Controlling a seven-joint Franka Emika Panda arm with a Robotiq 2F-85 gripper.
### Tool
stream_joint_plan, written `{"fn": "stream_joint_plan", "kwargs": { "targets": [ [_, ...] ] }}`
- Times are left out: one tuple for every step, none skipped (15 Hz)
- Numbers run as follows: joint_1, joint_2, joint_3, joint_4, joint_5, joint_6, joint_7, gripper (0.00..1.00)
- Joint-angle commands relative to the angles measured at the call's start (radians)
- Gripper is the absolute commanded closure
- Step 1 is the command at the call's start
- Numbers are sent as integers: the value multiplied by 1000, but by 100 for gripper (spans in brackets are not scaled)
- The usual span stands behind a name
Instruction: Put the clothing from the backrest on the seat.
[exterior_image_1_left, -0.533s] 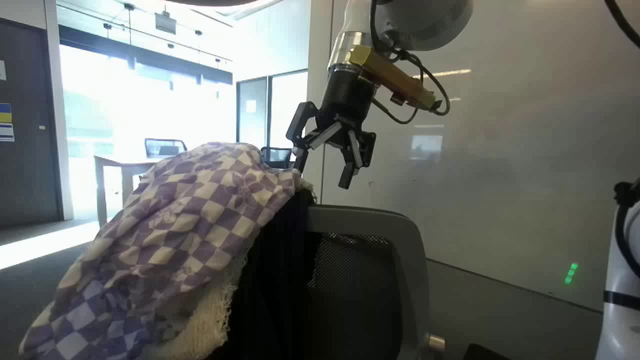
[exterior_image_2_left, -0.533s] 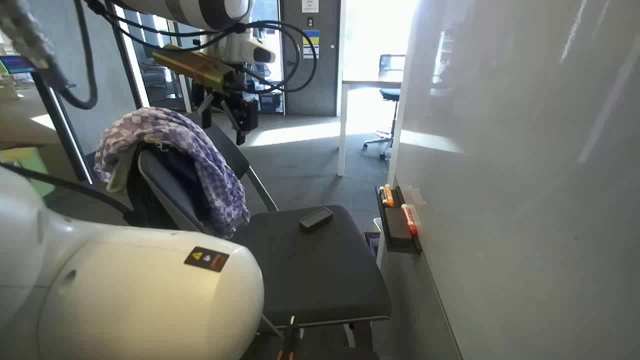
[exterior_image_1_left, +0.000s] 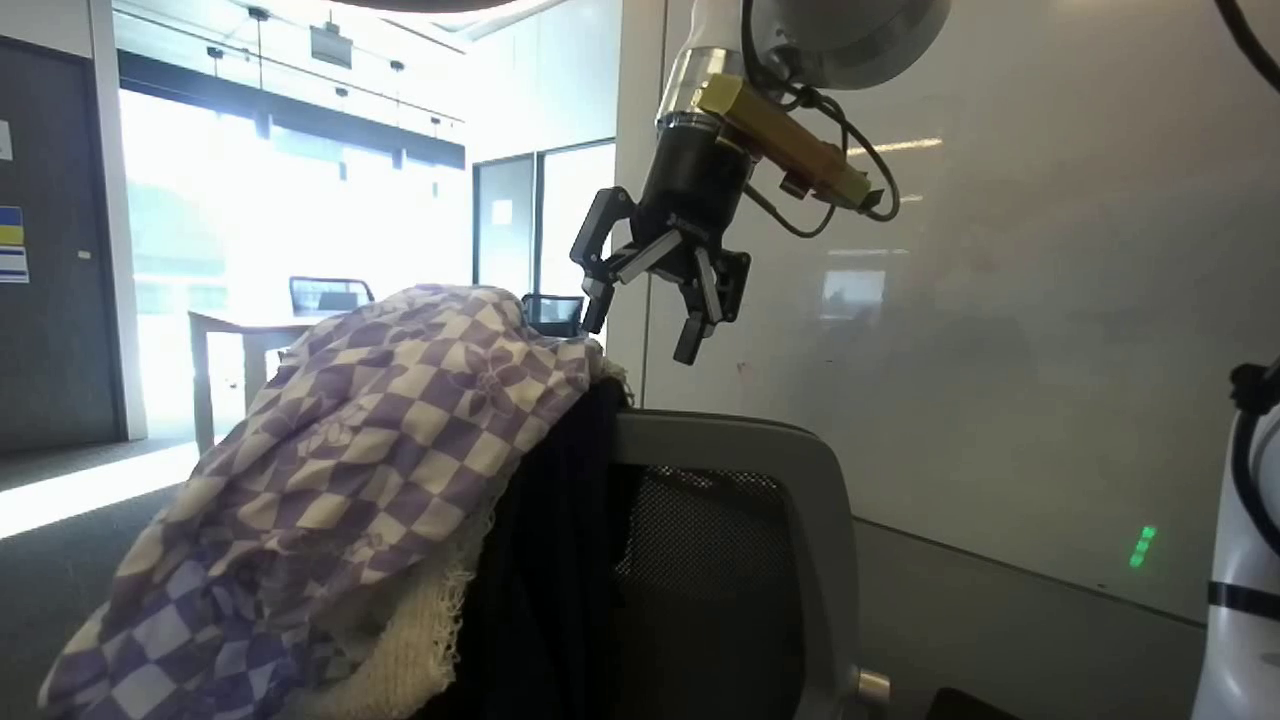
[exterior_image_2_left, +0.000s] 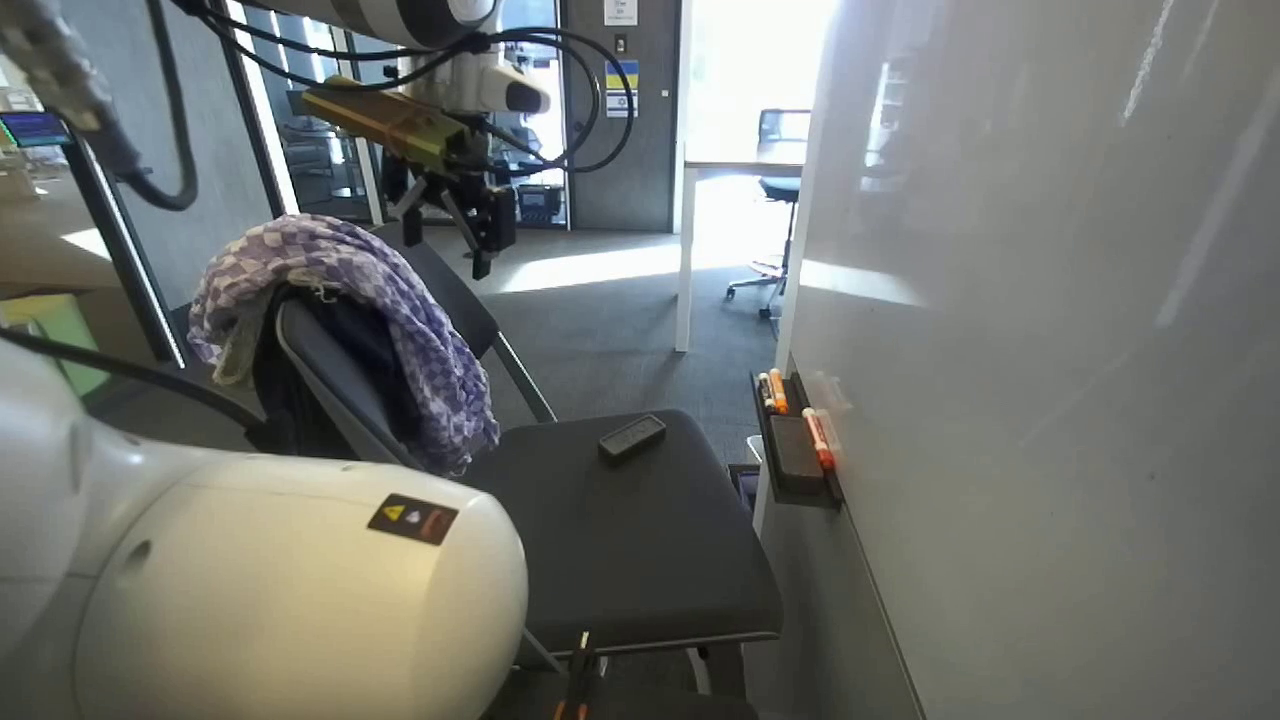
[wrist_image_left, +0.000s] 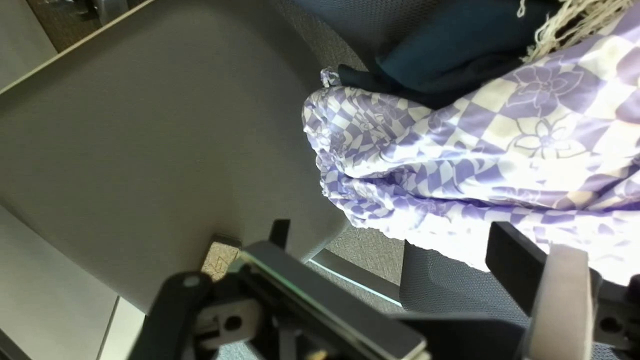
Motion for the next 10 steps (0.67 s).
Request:
{"fn": "stream_joint_plan", "kwargs": {
  "targets": [
    [-5, -2, 18, 1, 12, 6, 8, 0],
    [9, -9, 36, 7, 23, 6, 23, 0],
    [16, -14, 49, 13, 34, 2, 40, 0],
    [22, -18, 76, 28, 33, -2, 68, 0],
    [32, -21, 102, 37, 40, 16, 89, 0],
    [41, -11, 130, 51, 49, 25, 120, 0],
    [49, 1, 155, 67, 49, 34, 138, 0],
    [53, 22, 184, 90, 40, 33, 167, 0],
    [58, 35, 204, 108, 33, 27, 183, 0],
    [51, 58, 221, 122, 22, 25, 209, 0]
  ]
}}
